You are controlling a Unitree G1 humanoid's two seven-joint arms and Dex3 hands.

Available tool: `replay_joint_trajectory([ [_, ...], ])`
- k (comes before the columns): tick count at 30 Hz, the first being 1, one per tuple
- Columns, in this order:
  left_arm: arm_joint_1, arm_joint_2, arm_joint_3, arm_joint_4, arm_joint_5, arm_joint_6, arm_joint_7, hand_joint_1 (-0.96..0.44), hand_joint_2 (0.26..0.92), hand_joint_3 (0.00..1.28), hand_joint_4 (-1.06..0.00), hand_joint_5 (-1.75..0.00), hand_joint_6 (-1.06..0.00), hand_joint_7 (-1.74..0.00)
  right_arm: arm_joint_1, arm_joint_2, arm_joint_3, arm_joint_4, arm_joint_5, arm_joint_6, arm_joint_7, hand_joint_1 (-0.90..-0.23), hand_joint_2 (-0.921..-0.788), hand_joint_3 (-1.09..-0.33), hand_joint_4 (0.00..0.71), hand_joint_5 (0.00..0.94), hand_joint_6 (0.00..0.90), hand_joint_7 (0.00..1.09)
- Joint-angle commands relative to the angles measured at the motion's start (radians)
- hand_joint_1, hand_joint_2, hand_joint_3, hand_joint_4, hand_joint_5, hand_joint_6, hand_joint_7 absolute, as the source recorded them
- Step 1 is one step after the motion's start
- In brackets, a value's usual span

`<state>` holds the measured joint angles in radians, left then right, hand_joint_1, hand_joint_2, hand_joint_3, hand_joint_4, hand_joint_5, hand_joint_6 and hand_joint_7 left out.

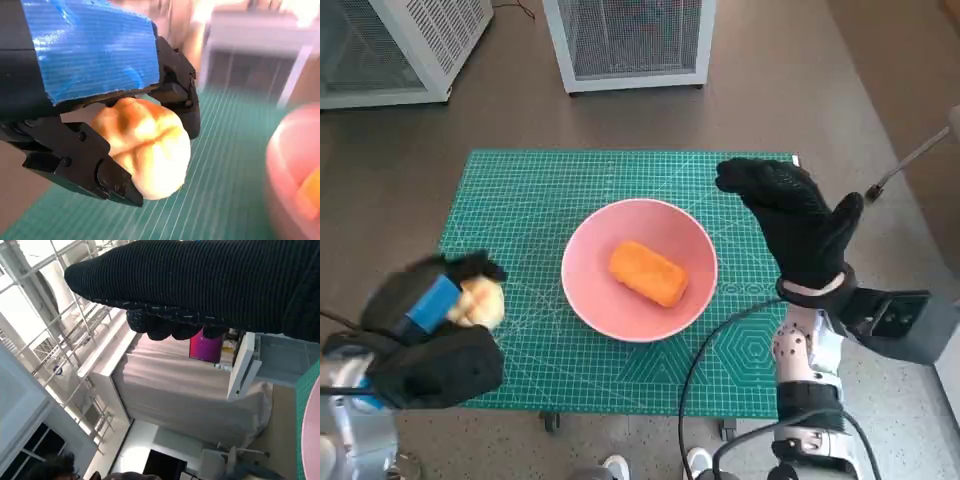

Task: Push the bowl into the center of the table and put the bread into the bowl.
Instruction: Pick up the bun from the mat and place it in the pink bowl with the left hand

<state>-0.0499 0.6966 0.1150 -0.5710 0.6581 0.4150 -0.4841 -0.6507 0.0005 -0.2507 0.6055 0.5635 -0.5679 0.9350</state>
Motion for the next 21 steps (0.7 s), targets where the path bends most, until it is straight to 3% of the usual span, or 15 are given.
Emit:
replay_joint_trajectory([
  [1,-0.073,-0.021,-0.014,-0.059,0.005,-0.009,0.017,0.00,0.901,0.02,-0.79,-1.06,-0.72,-1.08,-0.004,-0.002,0.000,0.034,-0.004,0.000,0.005,-0.531,-0.921,-0.556,0.231,0.001,0.371,0.00],
  [10,-0.245,-0.088,-0.149,-0.031,0.036,-0.091,0.068,0.00,0.900,0.01,-0.76,-1.12,-0.77,-1.00,-0.015,-0.003,0.000,0.053,-0.003,-0.003,0.019,-0.536,-0.921,-0.552,0.235,0.002,0.377,0.01],
  [21,-0.398,-0.182,-0.292,0.157,-0.023,-0.270,0.100,0.00,0.903,0.01,-0.74,-1.17,-0.78,-0.95,0.001,-0.010,-0.005,0.040,0.004,0.003,0.033,-0.529,-0.921,-0.554,0.248,0.007,0.379,0.01],
])
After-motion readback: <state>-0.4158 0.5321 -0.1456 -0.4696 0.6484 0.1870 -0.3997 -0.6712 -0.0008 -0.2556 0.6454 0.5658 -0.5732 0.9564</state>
